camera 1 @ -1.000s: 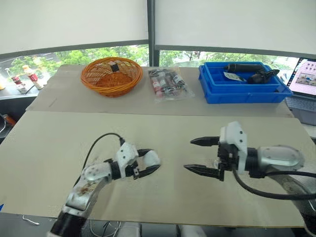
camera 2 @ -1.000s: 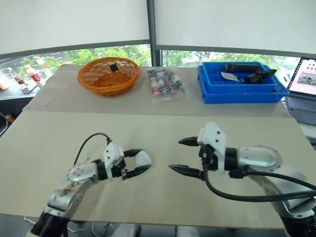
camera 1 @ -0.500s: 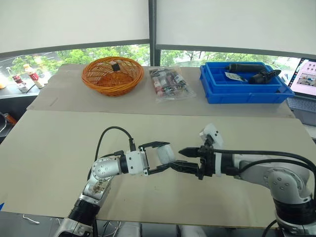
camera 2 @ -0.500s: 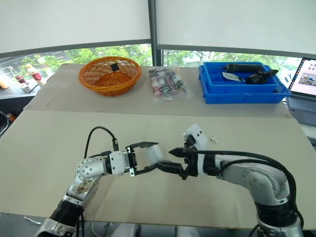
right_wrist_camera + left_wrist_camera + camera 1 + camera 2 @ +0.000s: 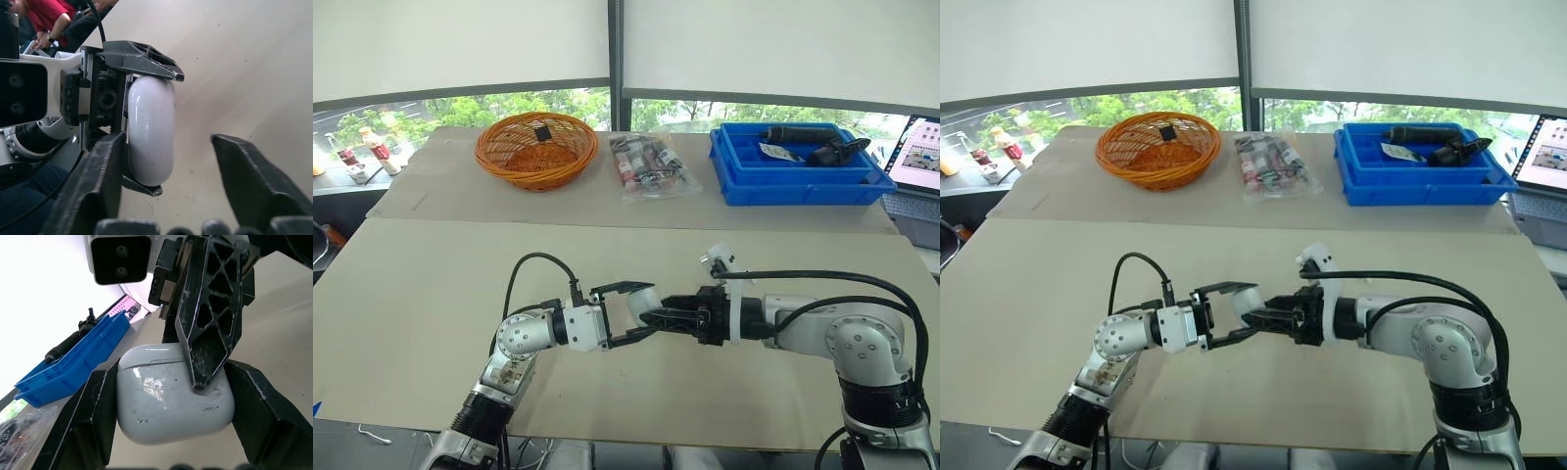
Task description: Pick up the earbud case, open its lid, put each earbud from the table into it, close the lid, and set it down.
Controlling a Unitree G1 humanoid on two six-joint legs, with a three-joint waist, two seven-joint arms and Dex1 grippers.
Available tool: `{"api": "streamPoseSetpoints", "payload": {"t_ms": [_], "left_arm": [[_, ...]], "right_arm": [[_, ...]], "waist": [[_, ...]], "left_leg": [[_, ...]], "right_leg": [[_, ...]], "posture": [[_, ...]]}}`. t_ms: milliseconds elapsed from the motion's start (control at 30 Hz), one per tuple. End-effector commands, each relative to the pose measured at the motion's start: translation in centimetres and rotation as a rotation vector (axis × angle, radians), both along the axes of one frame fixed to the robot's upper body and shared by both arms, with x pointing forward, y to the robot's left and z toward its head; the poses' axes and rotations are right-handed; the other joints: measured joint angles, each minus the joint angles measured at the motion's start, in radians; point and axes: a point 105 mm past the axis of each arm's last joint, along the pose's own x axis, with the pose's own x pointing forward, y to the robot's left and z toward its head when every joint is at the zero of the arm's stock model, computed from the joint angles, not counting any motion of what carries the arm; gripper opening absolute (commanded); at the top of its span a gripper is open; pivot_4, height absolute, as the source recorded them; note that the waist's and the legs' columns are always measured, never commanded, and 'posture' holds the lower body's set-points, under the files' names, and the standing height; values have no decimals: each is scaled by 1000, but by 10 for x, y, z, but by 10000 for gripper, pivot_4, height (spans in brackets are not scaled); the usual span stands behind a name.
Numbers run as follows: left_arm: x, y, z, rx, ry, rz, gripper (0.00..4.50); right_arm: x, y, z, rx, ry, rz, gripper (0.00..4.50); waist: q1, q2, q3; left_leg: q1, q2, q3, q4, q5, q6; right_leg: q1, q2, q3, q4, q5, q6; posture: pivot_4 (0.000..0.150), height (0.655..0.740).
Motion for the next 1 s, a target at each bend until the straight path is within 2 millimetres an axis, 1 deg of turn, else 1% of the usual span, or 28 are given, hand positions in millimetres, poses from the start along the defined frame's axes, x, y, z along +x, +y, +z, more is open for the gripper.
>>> {"api": "streamPoseSetpoints", "payload": {"t_ms": [33, 100, 133, 333, 400, 467, 500, 600, 667, 733, 800, 867, 933, 1000], "left_arm": [[-2, -4, 9, -29, -52, -13, 27006], [-2, -5, 9, -29, -61, -12, 27006], [-2, -5, 9, -29, -69, -11, 27005], [-5, -6, 8, -45, -30, -45, 27005], [-1, -3, 9, -44, -18, -24, 37576], [5, 1, 4, 3, 35, -14, 44954], [6, 3, 0, 42, 76, -24, 45000], [12, 17, -16, 146, 297, -8, 45000], [13, 25, -17, 183, 456, -14, 45000], [7, 28, -14, 240, 581, -47, 45000], [1, 28, -8, 290, 629, -82, 45000], [-1, 24, -2, 305, 653, -100, 45000], [-1, 21, 1, 340, 663, -96, 45000], [-1, 15, 4, 341, 638, -103, 45000]], "right_arm": [[-2, 4, 9, 13, -33, 25, 15959], [-3, 5, 9, 13, -33, 30, 9133], [-3, 6, 9, 14, -33, 32, 7008], [-2, 7, 11, 19, -37, 37, 7039], [-2, 7, 11, 16, -42, 43, 7039], [-3, 7, 12, -2, -58, 53, 7039], [-2, 7, 13, -25, -76, 60, 7039], [-2, 4, 13, -126, -154, 90, 7039], [-3, 1, 12, -229, -235, 130, 7039], [-4, -2, 10, -341, -327, 182, 7039], [-4, -3, 8, -417, -397, 229, 7039], [-4, -4, 6, -476, -451, 277, 7039], [-5, -4, 3, -509, -482, 313, 7039], [-4, -5, 0, -544, -514, 335, 7039]], "waist": [[-1, 0, 0], [-2, 0, 0], [-2, 0, 0], [-2, 0, 0], [-2, 0, 0], [-3, 0, 0], [-4, 0, 0], [-12, 1, 1], [-20, 1, 1], [-24, 1, 2], [-24, 1, 2], [-24, 1, 2], [-24, 1, 2], [-24, 1, 2]], "left_leg": [[0, 0, 0, 0, 0, 0], [0, 0, 0, 0, 0, 0], [0, 0, 0, 0, 0, 0], [0, 0, 0, 0, 0, 0], [0, 0, 0, 0, 0, 0], [0, 0, 0, 0, 0, 0], [0, 0, 0, 0, 0, 0], [0, 0, -1, 0, 0, 0], [-2, 0, -1, 0, 0, 0], [-3, 0, -2, 0, 0, 0], [-5, 0, -3, 0, 0, 0], [-6, 0, -3, 0, 0, 0], [-6, 0, -3, 0, 0, 0], [-7, 0, -3, 0, 0, 0]], "right_leg": [[0, 0, 0, 0, 0, 0], [0, 0, 0, 0, 0, 0], [0, 0, 0, 0, 0, 0], [0, 0, 0, 0, 0, 0], [0, 0, 0, 0, 0, 0], [0, 0, 0, 0, 0, 0], [0, 0, 0, 0, 0, 0], [0, 0, 0, 0, 0, 0], [-2, 0, -1, 0, 0, 0], [-3, 0, -2, 0, 0, 0], [-5, 0, -3, 0, 0, 0], [-5, 0, -3, 0, 0, 0], [-5, 0, -3, 0, 0, 0], [-5, 0, -3, -1, 0, 0]], "posture": [[1500, 7136], [1500, 7136], [1500, 7136], [1500, 7136], [1500, 7136], [1500, 7136], [1500, 7136], [1500, 7136], [1500, 7136], [1500, 7136], [1500, 7136], [1500, 7136], [1500, 7136], [1500, 7136]]}}
